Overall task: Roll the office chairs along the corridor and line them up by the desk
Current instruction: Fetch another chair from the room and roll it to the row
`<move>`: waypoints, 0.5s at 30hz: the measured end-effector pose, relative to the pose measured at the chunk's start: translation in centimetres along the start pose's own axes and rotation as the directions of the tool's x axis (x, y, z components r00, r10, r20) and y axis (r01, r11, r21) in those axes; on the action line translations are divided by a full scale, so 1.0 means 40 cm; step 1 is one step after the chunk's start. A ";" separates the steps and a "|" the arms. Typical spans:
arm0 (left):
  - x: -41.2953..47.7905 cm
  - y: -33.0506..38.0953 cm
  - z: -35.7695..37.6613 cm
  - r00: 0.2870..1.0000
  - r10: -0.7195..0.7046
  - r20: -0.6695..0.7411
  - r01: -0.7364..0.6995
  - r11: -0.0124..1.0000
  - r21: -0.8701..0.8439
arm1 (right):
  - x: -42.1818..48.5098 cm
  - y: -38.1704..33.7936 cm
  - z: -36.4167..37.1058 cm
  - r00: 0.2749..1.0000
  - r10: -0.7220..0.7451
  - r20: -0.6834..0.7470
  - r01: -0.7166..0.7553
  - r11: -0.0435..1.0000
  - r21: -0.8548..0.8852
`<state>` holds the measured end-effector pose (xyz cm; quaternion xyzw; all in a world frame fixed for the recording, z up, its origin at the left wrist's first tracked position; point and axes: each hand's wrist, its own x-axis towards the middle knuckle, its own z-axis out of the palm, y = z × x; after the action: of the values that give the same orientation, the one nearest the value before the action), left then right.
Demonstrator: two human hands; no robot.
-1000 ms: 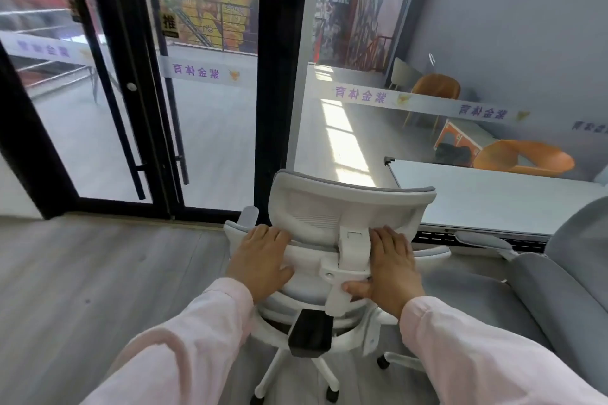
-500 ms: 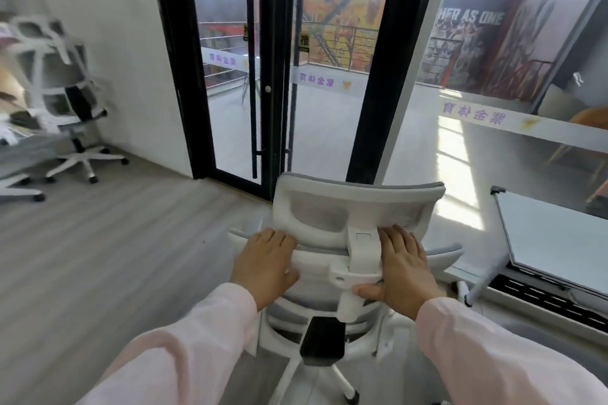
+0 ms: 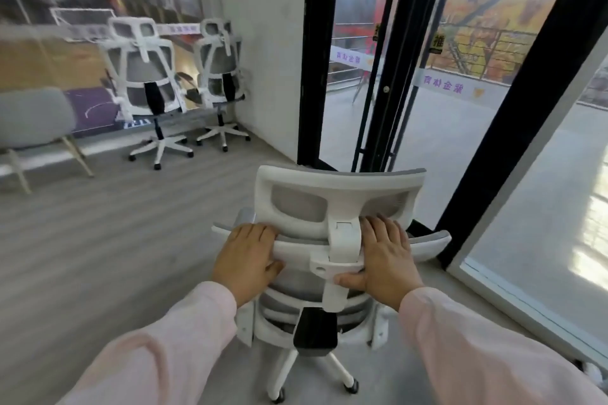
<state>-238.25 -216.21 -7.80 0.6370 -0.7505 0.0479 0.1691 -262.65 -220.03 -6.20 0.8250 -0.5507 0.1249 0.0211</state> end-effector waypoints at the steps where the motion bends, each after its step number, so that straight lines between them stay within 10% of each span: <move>1: -0.019 -0.026 -0.012 0.999 -0.036 -0.007 0.036 0.999 0.003 | 0.015 -0.030 0.006 1.000 -0.030 -0.003 0.030 1.000 0.009; 15: -0.274 -0.431 -0.137 0.892 -0.424 -0.159 0.442 0.891 0.104 | 0.231 -0.515 0.103 0.914 -0.397 0.078 0.388 0.915 0.113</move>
<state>-218.99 -207.50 -8.57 0.7939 -0.5715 0.1021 0.1806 -239.72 -220.99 -5.95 0.9240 -0.3676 0.1029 -0.0207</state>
